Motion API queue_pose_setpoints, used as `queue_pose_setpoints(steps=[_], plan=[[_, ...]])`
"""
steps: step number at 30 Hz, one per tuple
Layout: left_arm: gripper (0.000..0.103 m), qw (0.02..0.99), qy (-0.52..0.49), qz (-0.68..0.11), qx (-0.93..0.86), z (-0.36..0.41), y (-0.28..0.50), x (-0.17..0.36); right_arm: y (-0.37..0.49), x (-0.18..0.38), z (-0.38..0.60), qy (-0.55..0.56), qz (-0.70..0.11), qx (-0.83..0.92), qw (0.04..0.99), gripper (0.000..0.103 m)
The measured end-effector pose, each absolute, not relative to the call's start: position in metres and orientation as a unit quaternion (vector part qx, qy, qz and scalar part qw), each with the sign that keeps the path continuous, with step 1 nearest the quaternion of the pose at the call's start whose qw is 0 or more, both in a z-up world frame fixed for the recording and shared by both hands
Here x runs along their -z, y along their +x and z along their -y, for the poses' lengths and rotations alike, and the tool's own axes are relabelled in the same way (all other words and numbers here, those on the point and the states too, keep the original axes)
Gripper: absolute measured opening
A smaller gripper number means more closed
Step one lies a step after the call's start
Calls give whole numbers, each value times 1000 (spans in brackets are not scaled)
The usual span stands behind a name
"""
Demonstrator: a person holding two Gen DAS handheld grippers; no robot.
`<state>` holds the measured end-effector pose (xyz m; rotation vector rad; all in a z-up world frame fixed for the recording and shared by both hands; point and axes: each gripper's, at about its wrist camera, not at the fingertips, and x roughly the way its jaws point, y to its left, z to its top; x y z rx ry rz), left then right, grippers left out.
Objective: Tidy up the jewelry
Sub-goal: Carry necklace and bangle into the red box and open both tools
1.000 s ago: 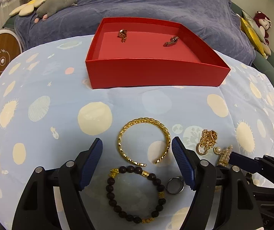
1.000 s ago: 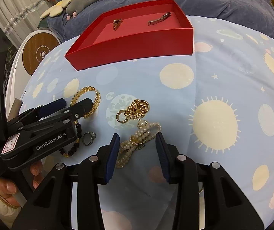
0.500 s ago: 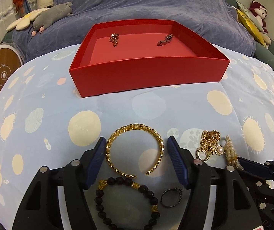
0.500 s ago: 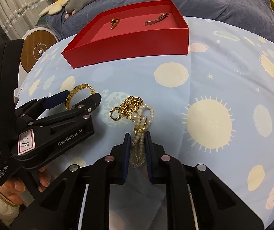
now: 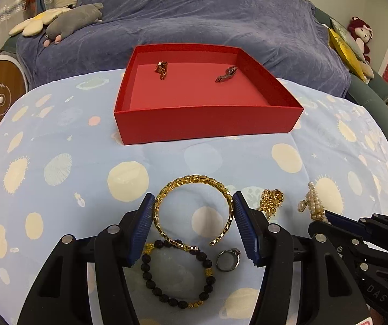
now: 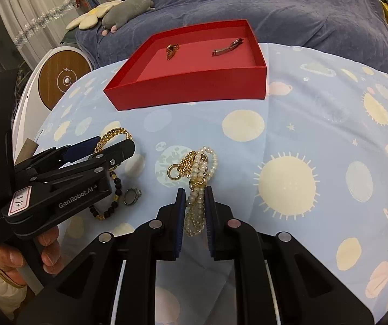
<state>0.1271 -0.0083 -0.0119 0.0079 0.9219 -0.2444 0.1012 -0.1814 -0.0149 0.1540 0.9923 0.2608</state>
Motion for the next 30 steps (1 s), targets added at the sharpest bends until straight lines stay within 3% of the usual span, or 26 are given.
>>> queue_pose_setpoints(steps=[11,19,30], plan=[[56,911,-11,-398,110,-3,135,-36,118,-33,199,80,-407,-120,902,13],[56,925,-4,-366,99,-11,189,-72,184,-77,206,73,-360,-140,920,13],[56,910,-4,-407,77,-3,286,-25,291,-22,191,75,-420,-120,896,13]])
